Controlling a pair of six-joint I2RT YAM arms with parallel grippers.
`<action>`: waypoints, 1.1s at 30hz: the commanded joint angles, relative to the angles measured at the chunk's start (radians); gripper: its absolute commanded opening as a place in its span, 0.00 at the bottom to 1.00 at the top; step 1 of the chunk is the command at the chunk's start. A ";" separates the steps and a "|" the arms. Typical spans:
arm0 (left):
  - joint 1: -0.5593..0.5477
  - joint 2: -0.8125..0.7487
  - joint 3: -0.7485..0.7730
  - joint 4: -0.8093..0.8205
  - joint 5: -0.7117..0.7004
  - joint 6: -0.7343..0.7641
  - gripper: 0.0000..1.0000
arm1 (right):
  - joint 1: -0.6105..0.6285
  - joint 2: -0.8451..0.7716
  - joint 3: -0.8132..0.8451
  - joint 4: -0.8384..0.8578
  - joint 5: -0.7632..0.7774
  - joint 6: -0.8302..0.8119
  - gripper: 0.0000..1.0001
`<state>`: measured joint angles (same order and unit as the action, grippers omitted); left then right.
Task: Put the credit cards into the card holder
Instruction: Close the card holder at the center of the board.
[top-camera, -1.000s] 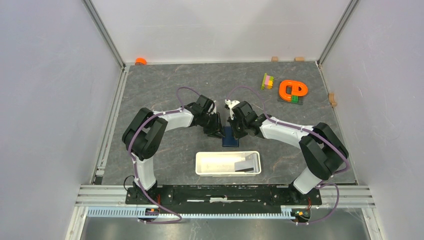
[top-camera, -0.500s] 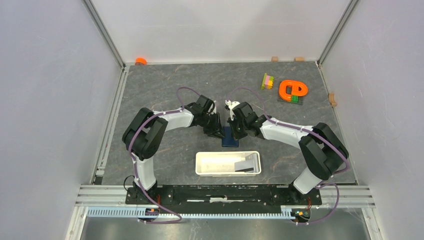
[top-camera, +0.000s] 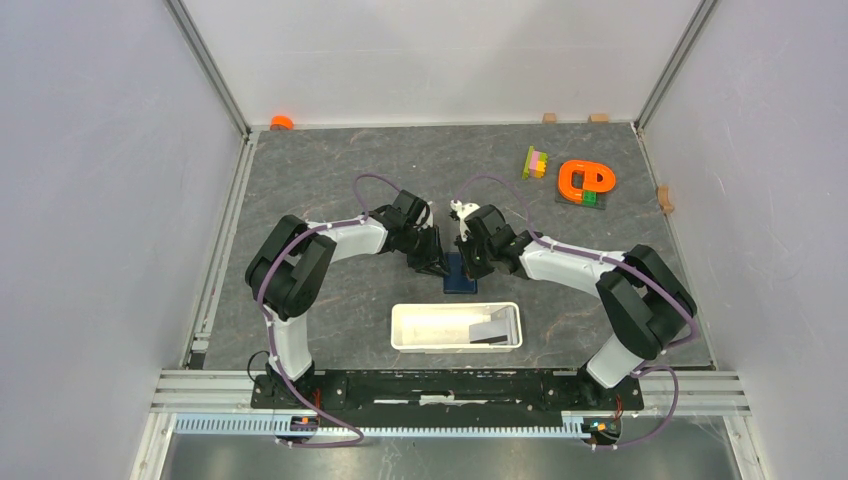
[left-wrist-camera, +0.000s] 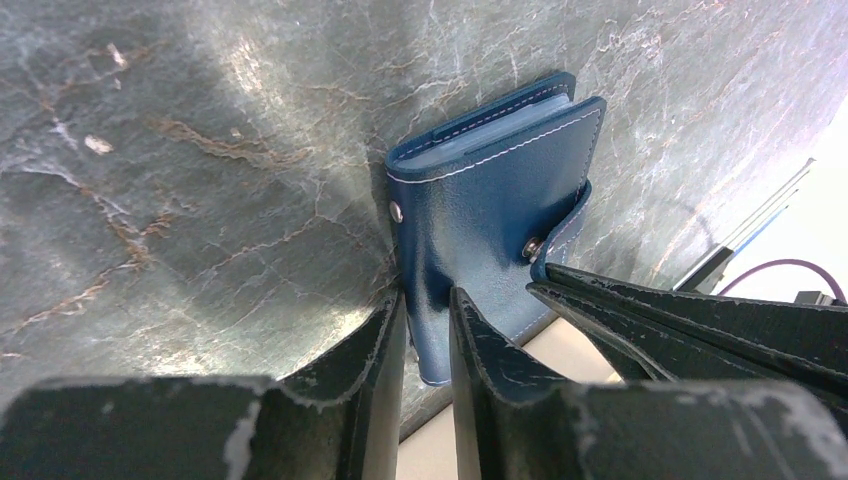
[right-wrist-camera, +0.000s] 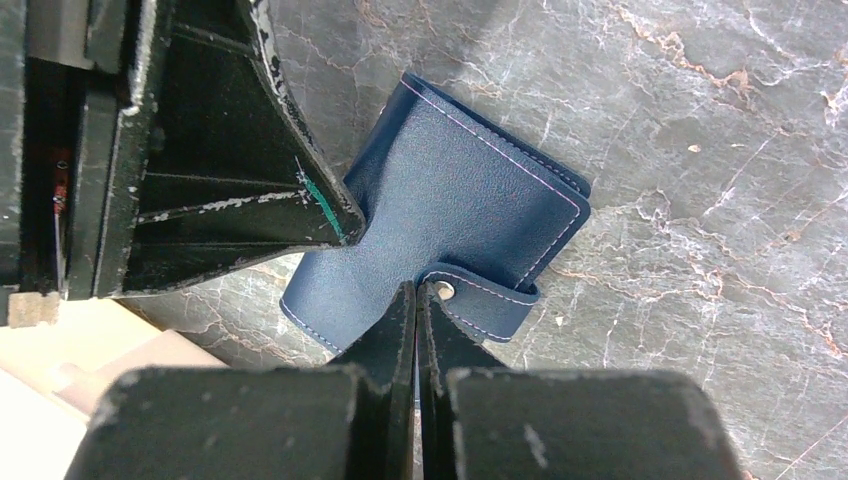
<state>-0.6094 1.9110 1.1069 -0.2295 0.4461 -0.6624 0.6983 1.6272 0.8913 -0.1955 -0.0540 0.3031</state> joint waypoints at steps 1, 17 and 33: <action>-0.005 0.020 0.022 -0.004 -0.037 -0.006 0.29 | -0.002 0.033 -0.012 0.039 0.036 0.008 0.00; -0.004 0.026 0.025 -0.021 -0.047 0.007 0.28 | -0.111 0.094 -0.077 0.108 -0.069 -0.001 0.00; -0.004 0.038 0.037 -0.040 -0.067 0.027 0.26 | -0.272 0.249 -0.127 0.169 -0.312 0.060 0.00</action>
<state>-0.6090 1.9217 1.1252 -0.2379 0.4229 -0.6621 0.4679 1.7500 0.8375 0.0433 -0.4866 0.3950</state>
